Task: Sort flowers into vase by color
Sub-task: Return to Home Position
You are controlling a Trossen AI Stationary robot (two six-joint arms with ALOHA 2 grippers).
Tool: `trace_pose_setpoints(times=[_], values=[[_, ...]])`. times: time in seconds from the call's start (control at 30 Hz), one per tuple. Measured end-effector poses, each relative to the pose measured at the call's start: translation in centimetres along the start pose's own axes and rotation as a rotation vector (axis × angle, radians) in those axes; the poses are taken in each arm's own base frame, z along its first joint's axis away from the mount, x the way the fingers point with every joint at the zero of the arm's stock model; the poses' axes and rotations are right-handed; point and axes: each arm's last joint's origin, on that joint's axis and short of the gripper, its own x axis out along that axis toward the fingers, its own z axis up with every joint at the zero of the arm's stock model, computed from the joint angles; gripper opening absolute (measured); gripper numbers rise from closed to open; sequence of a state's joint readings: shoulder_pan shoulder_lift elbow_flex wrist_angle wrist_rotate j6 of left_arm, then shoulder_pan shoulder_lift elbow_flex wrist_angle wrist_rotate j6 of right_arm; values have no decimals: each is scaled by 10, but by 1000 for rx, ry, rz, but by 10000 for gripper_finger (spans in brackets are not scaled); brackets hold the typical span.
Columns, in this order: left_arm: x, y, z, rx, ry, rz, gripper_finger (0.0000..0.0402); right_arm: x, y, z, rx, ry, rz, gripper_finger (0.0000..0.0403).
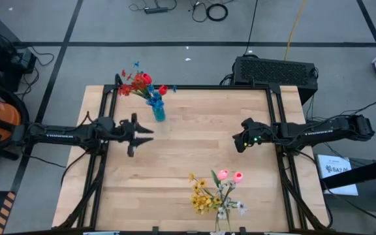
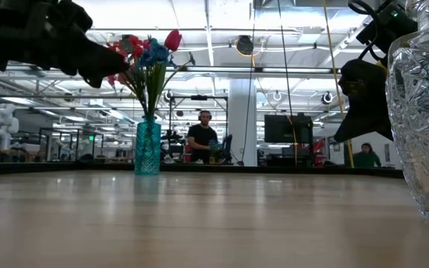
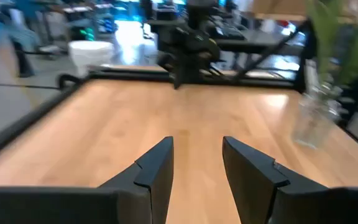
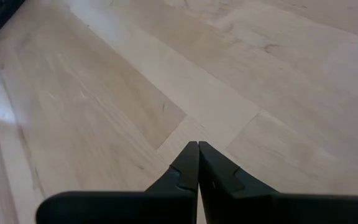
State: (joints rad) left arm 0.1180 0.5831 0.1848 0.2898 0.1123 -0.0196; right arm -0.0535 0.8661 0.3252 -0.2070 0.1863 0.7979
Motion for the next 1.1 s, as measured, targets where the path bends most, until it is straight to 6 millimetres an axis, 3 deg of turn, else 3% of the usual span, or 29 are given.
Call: trace_pose_setpoints(times=[0.13, 0.27, 0.83, 1.1], values=[[-1, -10, -13, 8, 2, -65, 145, 0, 0, 0, 1, -1, 0, 0], [-11, -18, -26, 30, -162, -152, 145, 0, 0, 0, 2, -1, 0, 0], [-45, -18, -28, 36, -213, -209, 145, 0, 1, 1, 29, -6, 6, 0], [-42, -16, -36, 47, -130, -154, 145, 0, 1, 1, -38, -13, 7, 0]])
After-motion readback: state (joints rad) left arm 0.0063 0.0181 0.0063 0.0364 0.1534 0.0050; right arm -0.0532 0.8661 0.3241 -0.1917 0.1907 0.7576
